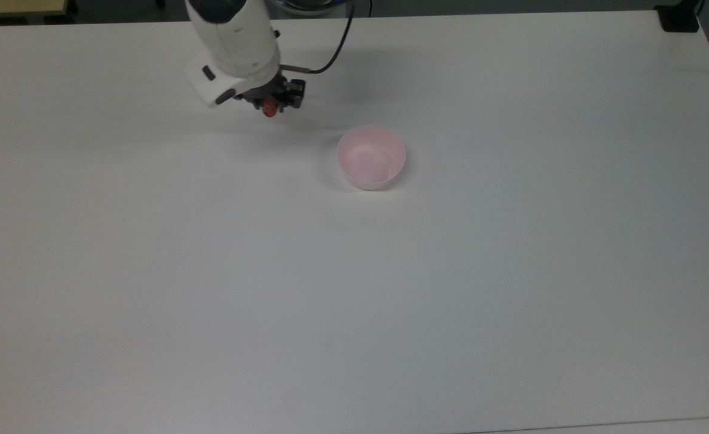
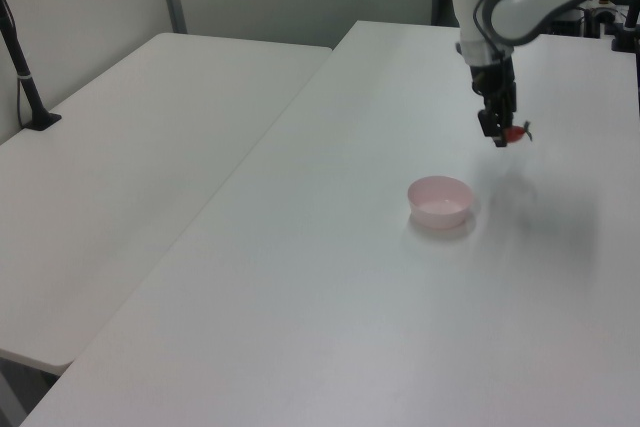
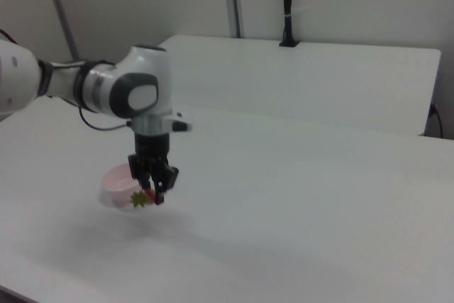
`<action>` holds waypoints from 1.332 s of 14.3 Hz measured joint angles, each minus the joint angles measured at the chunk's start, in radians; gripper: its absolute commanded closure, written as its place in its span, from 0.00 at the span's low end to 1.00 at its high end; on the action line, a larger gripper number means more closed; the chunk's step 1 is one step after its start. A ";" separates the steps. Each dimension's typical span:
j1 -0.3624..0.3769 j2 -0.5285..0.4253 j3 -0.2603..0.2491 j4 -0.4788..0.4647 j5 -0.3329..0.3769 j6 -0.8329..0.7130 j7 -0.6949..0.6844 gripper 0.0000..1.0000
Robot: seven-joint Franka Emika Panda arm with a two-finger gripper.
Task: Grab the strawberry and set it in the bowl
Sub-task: 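Lift the strawberry and carry it over the pink bowl, then lower the strawberry into the pink bowl and open the gripper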
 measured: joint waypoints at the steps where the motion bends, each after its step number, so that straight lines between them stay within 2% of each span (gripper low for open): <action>1: 0.008 -0.004 0.013 0.022 0.026 -0.003 0.004 0.58; 3: 0.043 -0.003 0.025 0.062 0.067 -0.003 0.045 0.58; 7: 0.131 0.032 0.030 0.107 0.078 0.018 0.177 0.58; 12: 0.188 0.158 0.032 0.112 0.078 0.196 0.302 0.58; 14: 0.194 0.188 0.032 0.120 0.078 0.222 0.322 0.58; 15: 0.196 0.195 0.032 0.125 0.078 0.223 0.333 0.52; 16: 0.196 0.197 0.032 0.129 0.078 0.223 0.336 0.20; 17: 0.196 0.196 0.032 0.132 0.078 0.223 0.338 0.00; 19: 0.196 0.196 0.034 0.137 0.078 0.223 0.338 0.00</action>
